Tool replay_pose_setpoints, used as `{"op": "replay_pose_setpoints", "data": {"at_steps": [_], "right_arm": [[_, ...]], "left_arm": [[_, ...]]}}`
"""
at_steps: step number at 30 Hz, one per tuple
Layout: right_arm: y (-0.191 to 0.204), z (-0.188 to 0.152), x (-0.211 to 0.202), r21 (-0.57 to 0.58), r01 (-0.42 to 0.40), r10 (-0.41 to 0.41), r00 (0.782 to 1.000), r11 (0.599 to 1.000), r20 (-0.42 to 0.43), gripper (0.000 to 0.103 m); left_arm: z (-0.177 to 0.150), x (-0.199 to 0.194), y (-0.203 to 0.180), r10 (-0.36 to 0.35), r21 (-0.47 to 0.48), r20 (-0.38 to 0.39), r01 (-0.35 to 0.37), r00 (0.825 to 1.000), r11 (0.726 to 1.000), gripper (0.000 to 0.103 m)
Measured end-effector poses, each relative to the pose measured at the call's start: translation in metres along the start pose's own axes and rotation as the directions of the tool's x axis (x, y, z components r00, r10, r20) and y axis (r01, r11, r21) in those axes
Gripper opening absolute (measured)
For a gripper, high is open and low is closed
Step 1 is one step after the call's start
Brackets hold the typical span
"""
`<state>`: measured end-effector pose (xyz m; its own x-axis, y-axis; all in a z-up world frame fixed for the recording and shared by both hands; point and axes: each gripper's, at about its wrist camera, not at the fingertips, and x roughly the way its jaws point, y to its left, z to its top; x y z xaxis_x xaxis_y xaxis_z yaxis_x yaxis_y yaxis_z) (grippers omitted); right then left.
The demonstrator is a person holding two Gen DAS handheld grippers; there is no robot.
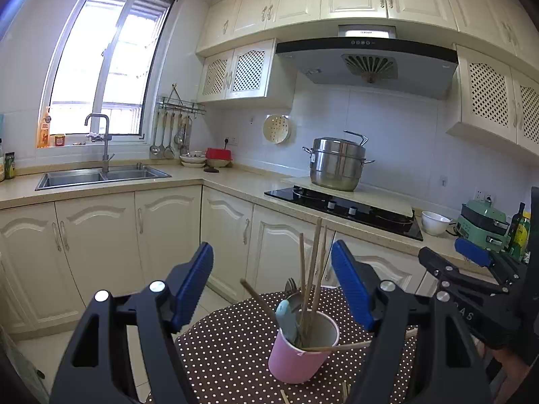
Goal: Organize utensils
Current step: 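Withdraw both open tools from the cup back toward the table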
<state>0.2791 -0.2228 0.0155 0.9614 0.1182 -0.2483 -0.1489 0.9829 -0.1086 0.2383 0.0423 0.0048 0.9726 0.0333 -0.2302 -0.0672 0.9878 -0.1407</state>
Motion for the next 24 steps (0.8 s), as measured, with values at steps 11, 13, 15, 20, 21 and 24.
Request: {"op": "replay_pose_setpoints", "data": {"at_steps": [11,13,15,20,21,24], "right_arm": [[-0.012,0.011,0.009,0.204,-0.21,0.226,0.972,0.956,-0.062,0.023],[-0.01,0.013,0.013,0.222,-0.235,0.255,0.965,0.946,-0.066,0.023],[-0.012,0.012,0.02,0.272,-0.282,0.308,0.949,0.92,-0.06,0.023],[-0.022,0.007,0.03,0.368,-0.362,0.402,0.915,0.856,-0.035,0.025],[-0.024,0.006,0.028,0.375,-0.357,0.397,0.917,0.856,-0.033,0.025],[-0.031,0.003,0.018,0.375,-0.331,0.37,0.928,0.866,-0.036,0.025]], "left_arm": [[-0.014,-0.013,0.008,-0.01,0.012,-0.082,0.011,0.997,1.0,0.071],[-0.015,-0.011,0.009,-0.006,0.017,-0.084,0.008,0.996,1.0,0.071],[-0.015,-0.007,0.011,-0.004,0.013,-0.093,0.005,0.996,1.0,0.071],[-0.021,0.006,0.02,-0.005,-0.004,-0.142,0.005,0.99,1.0,0.071],[-0.024,0.008,0.021,-0.007,-0.005,-0.158,0.006,0.987,1.0,0.071],[-0.031,0.013,0.023,-0.012,-0.008,-0.211,0.011,0.977,1.0,0.071]]}}
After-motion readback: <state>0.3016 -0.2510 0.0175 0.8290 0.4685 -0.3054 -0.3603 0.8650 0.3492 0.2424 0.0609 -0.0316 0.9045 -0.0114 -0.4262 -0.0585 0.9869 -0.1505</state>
